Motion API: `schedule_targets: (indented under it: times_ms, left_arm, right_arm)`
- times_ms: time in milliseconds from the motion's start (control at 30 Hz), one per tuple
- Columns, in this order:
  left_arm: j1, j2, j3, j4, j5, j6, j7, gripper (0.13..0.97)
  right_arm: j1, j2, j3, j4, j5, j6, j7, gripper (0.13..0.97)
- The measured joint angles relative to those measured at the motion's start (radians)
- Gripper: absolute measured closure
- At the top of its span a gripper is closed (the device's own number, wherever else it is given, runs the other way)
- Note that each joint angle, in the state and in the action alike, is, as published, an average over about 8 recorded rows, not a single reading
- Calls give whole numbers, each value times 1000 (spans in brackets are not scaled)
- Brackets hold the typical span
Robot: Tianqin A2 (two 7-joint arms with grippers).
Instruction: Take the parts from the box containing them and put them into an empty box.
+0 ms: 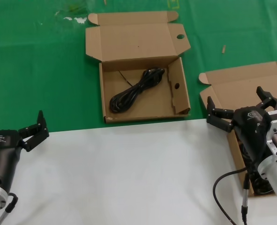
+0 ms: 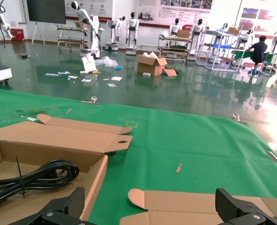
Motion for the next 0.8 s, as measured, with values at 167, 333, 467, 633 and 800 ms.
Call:
schedule_targets:
  times_ms: [167, 333, 467, 633, 800]
  left_arm:
    - [0, 0, 0, 0, 0, 0, 0, 132]
    - [0, 0, 0, 0, 0, 0, 0, 132]
    - [0, 0, 0, 0, 0, 0, 0, 132]
    - [0, 0, 0, 0, 0, 0, 0, 132]
    - [0, 0, 0, 0, 0, 0, 0, 132]
  right_arm:
    - [0, 0, 0, 0, 0, 0, 0, 129]
    - [0, 0, 0, 0, 0, 0, 0, 129]
    - [0, 0, 0, 0, 0, 0, 0, 129]
    - [0, 0, 0, 0, 0, 0, 0, 129]
    - [0, 0, 0, 0, 0, 0, 0, 129]
